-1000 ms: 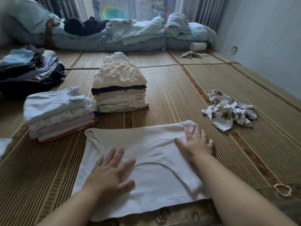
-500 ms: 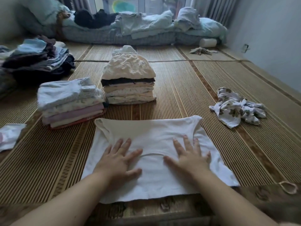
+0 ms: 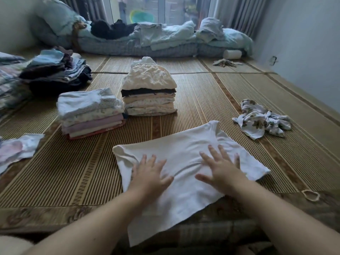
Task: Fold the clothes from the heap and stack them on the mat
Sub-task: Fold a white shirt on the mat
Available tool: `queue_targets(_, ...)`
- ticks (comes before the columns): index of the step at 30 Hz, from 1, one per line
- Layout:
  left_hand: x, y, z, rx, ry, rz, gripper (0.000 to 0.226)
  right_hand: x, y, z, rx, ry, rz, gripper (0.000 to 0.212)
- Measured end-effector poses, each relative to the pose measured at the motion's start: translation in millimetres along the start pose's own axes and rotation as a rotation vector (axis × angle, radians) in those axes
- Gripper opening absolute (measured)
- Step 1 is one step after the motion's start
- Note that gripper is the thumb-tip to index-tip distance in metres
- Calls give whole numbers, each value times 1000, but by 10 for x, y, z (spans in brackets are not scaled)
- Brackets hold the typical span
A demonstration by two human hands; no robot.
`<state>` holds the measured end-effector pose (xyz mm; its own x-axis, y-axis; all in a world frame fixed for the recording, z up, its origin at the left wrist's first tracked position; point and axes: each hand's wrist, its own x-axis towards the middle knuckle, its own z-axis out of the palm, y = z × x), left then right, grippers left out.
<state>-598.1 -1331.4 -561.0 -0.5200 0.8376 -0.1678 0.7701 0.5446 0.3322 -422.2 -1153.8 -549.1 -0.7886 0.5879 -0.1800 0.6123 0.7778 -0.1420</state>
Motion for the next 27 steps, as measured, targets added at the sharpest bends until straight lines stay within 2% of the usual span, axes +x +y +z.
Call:
queue_targets(2,-15,-255,-128,81,60,69,72,-293,-305,146,80,49,-160,88)
queue_targets(4,-49,-533,-264,191,13,176,78,-509,-611,273,116,21,-331,85)
queue_targets(6,10,-772,-446,343,-72,250,85,-634,-903,369,157,-16,-485,94)
queue_targets(9,176,-938,-675,508,-177,238,86,-663,-1292,432,113,-71,-652,107)
queue_targets(12,225,-948,-677,538,-310,193,90,-635,-1513,484,-54,-64,-719,87)
queue_targets(14,189,-976,-602,484,-355,174,92,-644,-1556,540,-79,-50,-685,69)
queue_targets(16,150,-1013,-552,476,-347,179,90,-667,-1520,566,3,-36,-636,56)
queue_targets(17,127,-1035,-548,487,-337,185,87,-684,-1495,547,110,-37,-596,51)
queue_targets(20,72,-1081,-608,477,-341,192,80,-754,-1418,372,649,15,-366,25)
queue_targets(22,27,-1083,-660,443,-357,209,81,-793,-1347,254,959,50,-213,29)
queue_targets(25,-115,-1112,-740,343,-420,233,105,-856,-1228,130,1250,81,-141,46)
queue_targets(27,-214,-1161,-776,326,-399,242,107,-912,-1109,45,1401,61,-115,37)
